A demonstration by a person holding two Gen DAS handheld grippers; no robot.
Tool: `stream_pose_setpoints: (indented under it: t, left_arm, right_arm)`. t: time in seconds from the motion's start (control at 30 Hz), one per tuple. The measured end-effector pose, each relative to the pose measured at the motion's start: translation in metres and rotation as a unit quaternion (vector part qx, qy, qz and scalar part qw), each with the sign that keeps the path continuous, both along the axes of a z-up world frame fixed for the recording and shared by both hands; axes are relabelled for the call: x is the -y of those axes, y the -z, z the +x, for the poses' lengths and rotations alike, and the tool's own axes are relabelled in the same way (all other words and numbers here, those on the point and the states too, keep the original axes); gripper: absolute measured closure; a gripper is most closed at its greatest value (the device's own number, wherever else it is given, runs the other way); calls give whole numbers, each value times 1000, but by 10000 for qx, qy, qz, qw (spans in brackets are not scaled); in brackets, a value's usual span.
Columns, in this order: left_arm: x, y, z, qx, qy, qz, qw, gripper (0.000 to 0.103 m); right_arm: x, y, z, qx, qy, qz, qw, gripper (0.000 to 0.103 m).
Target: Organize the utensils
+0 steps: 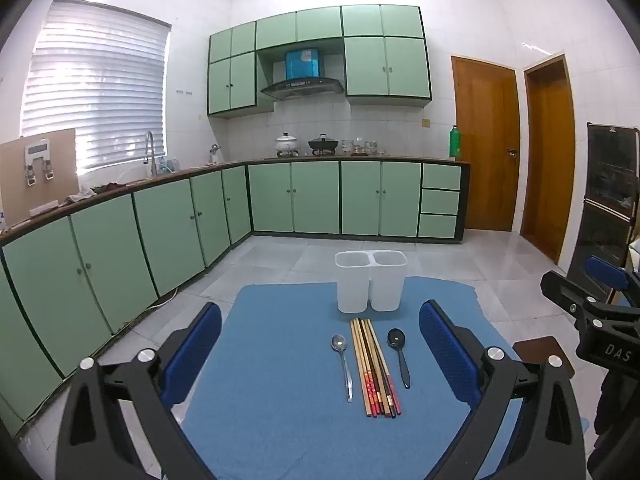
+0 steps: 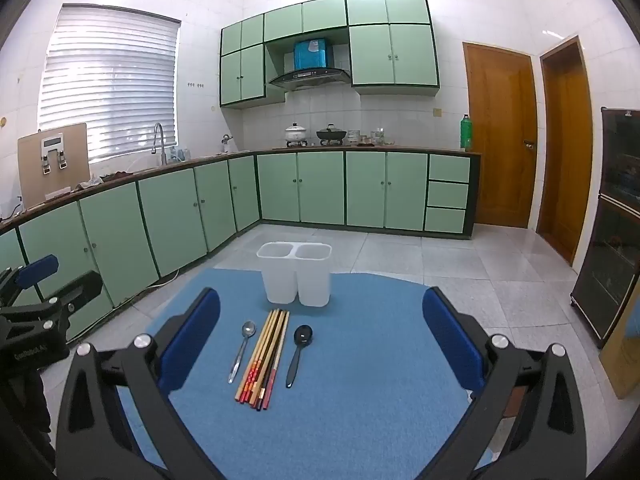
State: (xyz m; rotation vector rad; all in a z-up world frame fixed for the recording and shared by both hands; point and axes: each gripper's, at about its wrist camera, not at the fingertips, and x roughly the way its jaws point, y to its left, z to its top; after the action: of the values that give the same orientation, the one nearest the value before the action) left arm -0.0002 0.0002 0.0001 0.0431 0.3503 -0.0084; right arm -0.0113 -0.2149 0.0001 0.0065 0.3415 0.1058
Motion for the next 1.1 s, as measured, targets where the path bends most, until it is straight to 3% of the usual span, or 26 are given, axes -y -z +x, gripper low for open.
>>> stream_pose_setpoints:
  t: [1.1]
  left_arm:
    - [-5, -3, -2, 36, -25, 40, 10000, 6]
  right_arm:
    - [0, -5, -2, -2, -12, -30, 10000, 5]
